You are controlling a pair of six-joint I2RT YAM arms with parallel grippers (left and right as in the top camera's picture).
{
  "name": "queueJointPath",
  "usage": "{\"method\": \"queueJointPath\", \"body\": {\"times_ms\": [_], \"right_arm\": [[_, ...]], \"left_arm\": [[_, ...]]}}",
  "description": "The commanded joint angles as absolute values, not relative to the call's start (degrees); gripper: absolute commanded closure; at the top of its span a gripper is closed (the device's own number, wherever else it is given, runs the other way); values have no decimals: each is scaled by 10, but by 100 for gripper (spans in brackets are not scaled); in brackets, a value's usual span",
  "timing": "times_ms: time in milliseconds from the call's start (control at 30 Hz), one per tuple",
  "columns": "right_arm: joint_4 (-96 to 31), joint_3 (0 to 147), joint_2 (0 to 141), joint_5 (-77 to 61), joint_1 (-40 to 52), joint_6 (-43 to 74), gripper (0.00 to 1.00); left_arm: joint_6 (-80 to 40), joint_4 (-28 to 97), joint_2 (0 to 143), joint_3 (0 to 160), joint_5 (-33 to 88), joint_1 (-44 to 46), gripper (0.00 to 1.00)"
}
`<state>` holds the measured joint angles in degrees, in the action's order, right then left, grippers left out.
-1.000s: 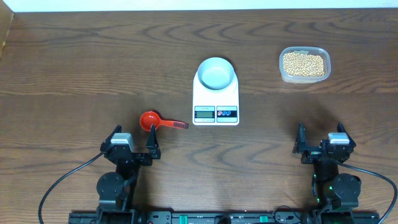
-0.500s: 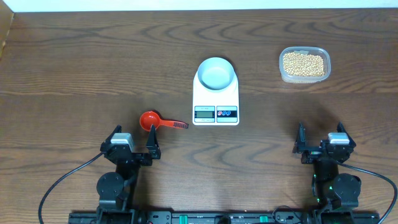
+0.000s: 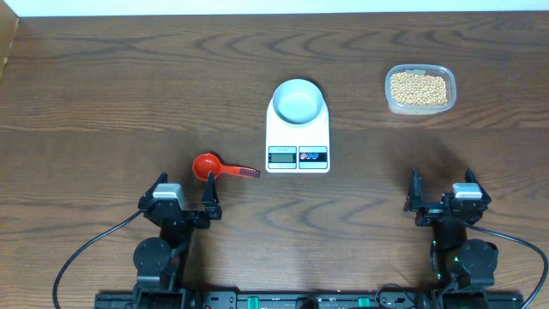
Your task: Scoop item into bowl and weigh 50g on scale
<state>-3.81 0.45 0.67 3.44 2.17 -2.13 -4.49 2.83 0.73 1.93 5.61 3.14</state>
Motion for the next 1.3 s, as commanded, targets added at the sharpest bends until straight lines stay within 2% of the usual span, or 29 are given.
{"method": "queueJointPath", "body": {"times_ms": [0,1267], "right_arm": [[-39,3,3,42,23,-26,1],[-39,3,3,42,23,-26,1]], "left_arm": [[-42,36,2,2,51,29,1],[-76,44,32,50,37,29,1]]}}
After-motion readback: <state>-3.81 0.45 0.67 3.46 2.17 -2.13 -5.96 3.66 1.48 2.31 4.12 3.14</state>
